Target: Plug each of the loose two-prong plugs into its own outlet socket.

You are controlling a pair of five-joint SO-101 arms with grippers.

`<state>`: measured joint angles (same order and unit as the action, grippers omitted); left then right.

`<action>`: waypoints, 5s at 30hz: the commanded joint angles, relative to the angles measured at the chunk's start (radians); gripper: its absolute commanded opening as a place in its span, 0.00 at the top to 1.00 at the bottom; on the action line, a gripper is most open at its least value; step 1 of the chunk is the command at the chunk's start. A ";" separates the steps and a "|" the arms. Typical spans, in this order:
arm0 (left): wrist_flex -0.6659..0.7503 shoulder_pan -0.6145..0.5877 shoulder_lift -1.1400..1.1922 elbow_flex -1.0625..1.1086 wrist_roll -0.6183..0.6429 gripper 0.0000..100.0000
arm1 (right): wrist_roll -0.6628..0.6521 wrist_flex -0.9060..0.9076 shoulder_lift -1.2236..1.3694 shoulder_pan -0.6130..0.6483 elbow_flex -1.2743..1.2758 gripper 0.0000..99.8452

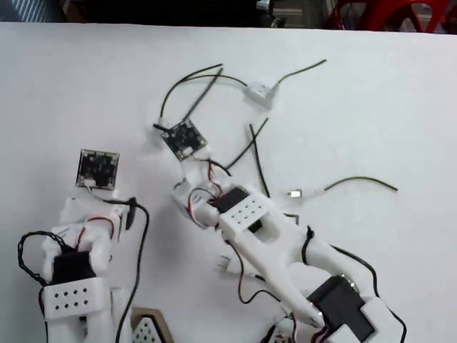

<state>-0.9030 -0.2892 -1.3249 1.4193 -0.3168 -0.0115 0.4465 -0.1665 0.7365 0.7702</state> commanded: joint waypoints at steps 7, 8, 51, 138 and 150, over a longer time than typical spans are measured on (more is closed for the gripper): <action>0.017 -0.010 -0.019 -0.005 0.011 0.74 | -0.009 -0.016 0.002 -0.018 -0.057 0.98; 0.017 -0.010 -0.019 -0.005 0.011 0.74 | -0.009 -0.016 0.002 -0.022 -0.057 0.98; 0.017 -0.010 -0.018 -0.002 0.009 0.74 | -0.132 0.071 0.154 0.021 -0.060 0.98; 0.021 -0.004 -0.019 0.012 0.005 0.74 | 0.396 0.831 -0.352 -0.687 -0.181 0.75; 0.020 -0.004 -0.019 0.012 0.005 0.74 | 0.505 0.757 -0.018 -0.680 -0.269 0.72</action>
<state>-0.9030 -0.2908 -1.3311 1.4346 -0.3168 0.4826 1.2213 -0.2662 0.0491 0.5815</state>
